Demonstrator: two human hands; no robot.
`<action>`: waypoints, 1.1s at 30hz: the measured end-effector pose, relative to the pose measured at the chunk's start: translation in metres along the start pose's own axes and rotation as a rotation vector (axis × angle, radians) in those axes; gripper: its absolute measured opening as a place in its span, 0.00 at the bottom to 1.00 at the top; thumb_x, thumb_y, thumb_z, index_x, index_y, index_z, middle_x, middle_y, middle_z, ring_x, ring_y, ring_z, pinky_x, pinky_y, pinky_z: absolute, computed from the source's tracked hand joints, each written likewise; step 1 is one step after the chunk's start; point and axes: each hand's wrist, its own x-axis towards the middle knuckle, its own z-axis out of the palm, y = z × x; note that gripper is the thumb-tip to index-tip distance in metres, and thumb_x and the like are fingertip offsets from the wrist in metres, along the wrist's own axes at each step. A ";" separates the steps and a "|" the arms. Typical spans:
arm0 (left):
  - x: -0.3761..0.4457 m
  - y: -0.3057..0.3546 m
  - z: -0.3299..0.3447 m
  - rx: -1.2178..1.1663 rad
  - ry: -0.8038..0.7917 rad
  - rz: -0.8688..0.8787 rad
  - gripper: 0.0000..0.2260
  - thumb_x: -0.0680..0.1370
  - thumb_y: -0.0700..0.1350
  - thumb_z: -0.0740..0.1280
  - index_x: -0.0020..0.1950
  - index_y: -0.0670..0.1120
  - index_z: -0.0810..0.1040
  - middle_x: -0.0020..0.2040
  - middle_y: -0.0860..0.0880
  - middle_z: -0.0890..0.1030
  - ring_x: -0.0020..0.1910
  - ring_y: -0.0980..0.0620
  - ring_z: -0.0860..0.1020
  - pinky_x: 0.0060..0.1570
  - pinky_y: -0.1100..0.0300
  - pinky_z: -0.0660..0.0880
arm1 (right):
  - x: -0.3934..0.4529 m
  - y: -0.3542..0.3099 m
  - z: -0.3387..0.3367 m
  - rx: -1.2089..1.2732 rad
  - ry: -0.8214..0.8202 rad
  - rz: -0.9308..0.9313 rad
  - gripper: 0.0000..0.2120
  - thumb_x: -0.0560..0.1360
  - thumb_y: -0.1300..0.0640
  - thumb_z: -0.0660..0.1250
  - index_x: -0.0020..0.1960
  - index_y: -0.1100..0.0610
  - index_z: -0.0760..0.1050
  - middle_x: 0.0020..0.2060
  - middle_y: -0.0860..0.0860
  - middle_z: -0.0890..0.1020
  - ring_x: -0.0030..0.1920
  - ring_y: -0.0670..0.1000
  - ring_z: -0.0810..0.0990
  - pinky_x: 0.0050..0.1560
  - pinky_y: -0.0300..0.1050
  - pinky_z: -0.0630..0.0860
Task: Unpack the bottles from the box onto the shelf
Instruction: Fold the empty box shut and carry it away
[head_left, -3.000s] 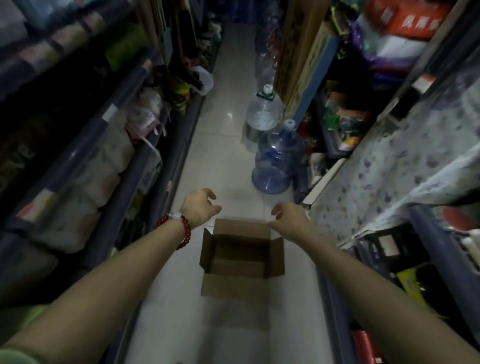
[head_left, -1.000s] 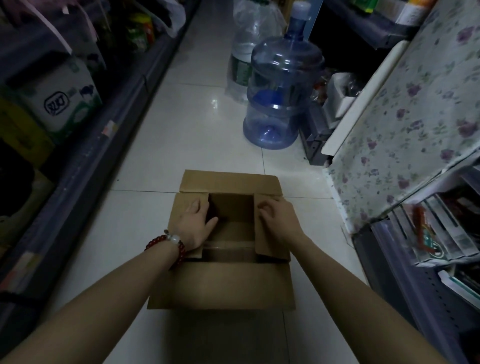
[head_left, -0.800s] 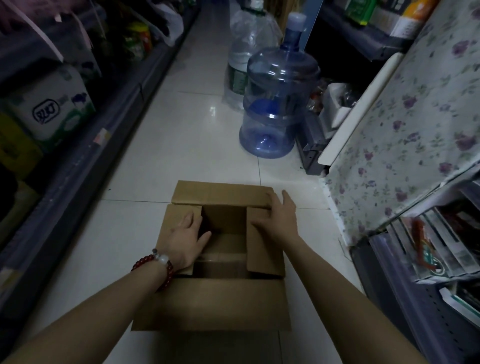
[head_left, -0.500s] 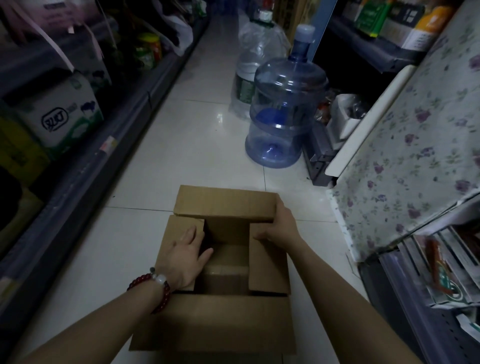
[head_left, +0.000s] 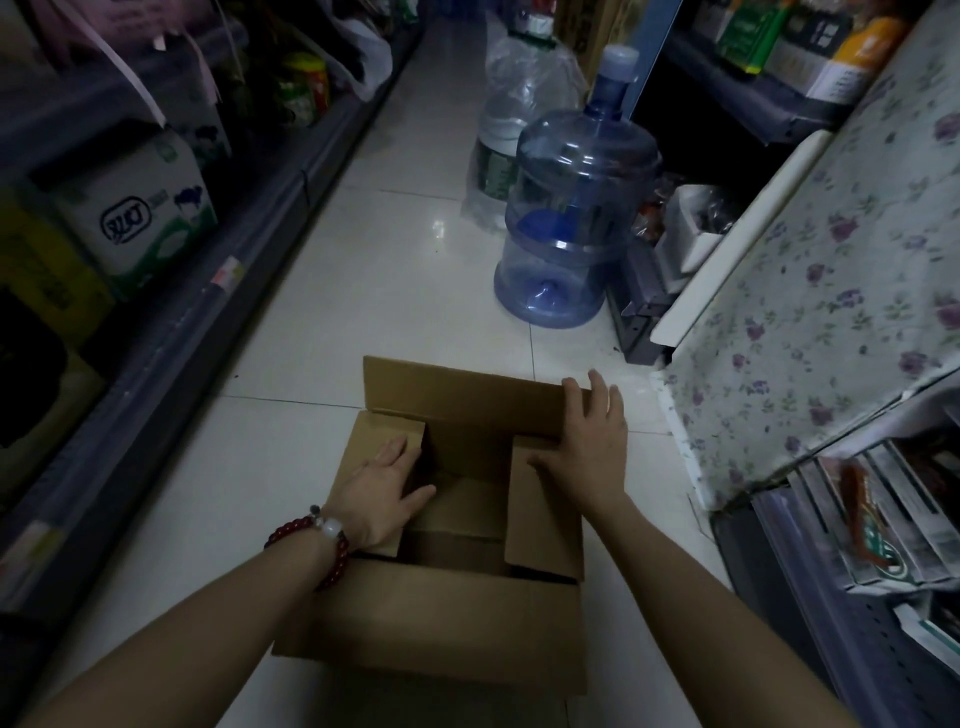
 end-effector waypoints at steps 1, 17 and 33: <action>-0.002 -0.002 -0.001 -0.016 0.010 0.009 0.29 0.81 0.57 0.55 0.78 0.49 0.50 0.80 0.48 0.47 0.78 0.49 0.50 0.76 0.55 0.50 | -0.002 0.001 -0.002 -0.024 0.003 -0.057 0.43 0.65 0.46 0.77 0.73 0.55 0.60 0.74 0.58 0.61 0.75 0.62 0.58 0.73 0.58 0.61; -0.063 -0.067 0.011 0.036 0.086 0.038 0.24 0.81 0.57 0.52 0.76 0.50 0.59 0.79 0.51 0.54 0.77 0.46 0.54 0.73 0.44 0.57 | -0.070 0.003 -0.007 0.093 -0.326 -0.157 0.20 0.80 0.45 0.57 0.66 0.54 0.72 0.66 0.54 0.74 0.59 0.59 0.76 0.59 0.49 0.71; -0.116 -0.115 0.011 -0.087 0.126 0.005 0.28 0.77 0.64 0.54 0.75 0.64 0.49 0.79 0.54 0.47 0.78 0.50 0.45 0.76 0.47 0.50 | -0.077 -0.003 -0.027 0.071 -0.466 -0.052 0.28 0.79 0.39 0.55 0.74 0.52 0.63 0.70 0.57 0.72 0.64 0.61 0.74 0.64 0.51 0.70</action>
